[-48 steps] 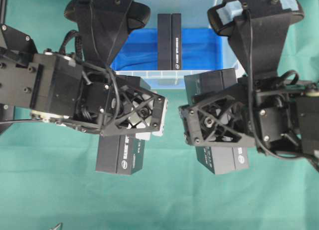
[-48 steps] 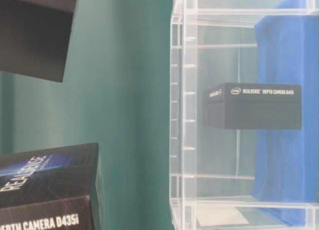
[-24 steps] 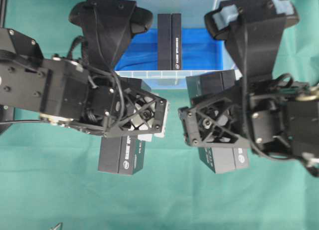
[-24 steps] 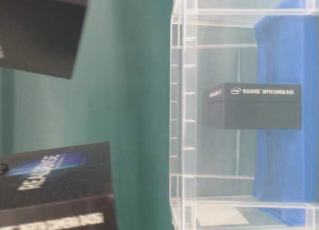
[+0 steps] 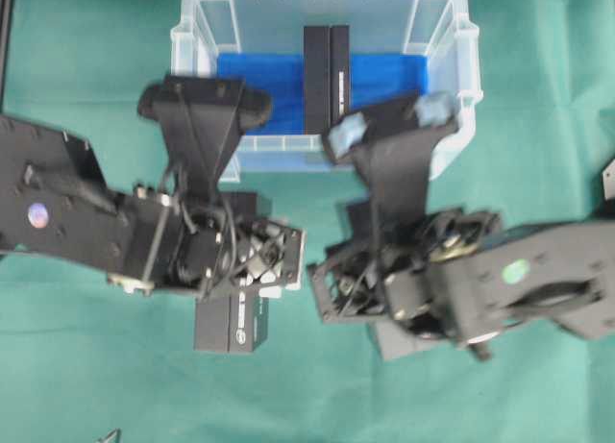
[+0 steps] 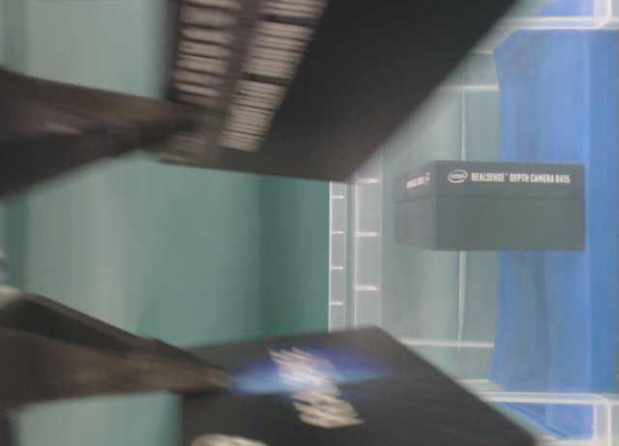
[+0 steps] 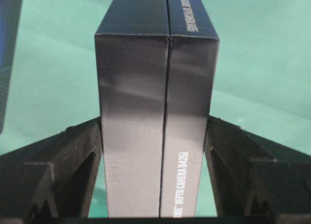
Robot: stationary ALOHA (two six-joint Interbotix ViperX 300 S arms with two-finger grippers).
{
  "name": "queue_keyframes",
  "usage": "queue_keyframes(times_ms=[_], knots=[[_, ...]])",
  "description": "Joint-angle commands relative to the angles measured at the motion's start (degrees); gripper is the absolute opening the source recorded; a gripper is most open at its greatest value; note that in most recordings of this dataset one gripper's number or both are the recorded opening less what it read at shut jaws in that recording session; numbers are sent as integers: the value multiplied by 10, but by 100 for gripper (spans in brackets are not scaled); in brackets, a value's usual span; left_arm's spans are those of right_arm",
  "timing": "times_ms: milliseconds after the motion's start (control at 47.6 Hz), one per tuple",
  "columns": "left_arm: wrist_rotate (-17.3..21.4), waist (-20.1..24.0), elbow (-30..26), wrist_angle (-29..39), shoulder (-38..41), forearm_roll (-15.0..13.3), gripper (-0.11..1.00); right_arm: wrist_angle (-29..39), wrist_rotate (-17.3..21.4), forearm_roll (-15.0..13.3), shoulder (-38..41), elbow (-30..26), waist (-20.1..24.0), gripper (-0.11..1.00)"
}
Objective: Take the box out of the case with both arms.
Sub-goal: 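Lower both boxes onto the green cloth in front of the case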
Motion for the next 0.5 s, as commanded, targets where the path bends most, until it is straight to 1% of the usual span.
queue_keyframes(times_ms=[0, 147, 252, 399, 483], knots=[[-22, -8, 38, -48, -31, 1, 64, -44, 17, 3, -10, 28, 4, 65], [-48, -11, 93, -105, -34, 2, 64, -105, 48, 4, -11, 86, 5, 65], [-63, -11, 124, -133, -30, 1, 64, -140, 57, 4, -11, 116, 5, 65], [-65, -11, 148, -166, -20, 1, 64, -182, 62, 5, -10, 153, 5, 65], [-65, -10, 160, -192, -11, 1, 64, -193, 74, 9, -10, 166, 5, 65]])
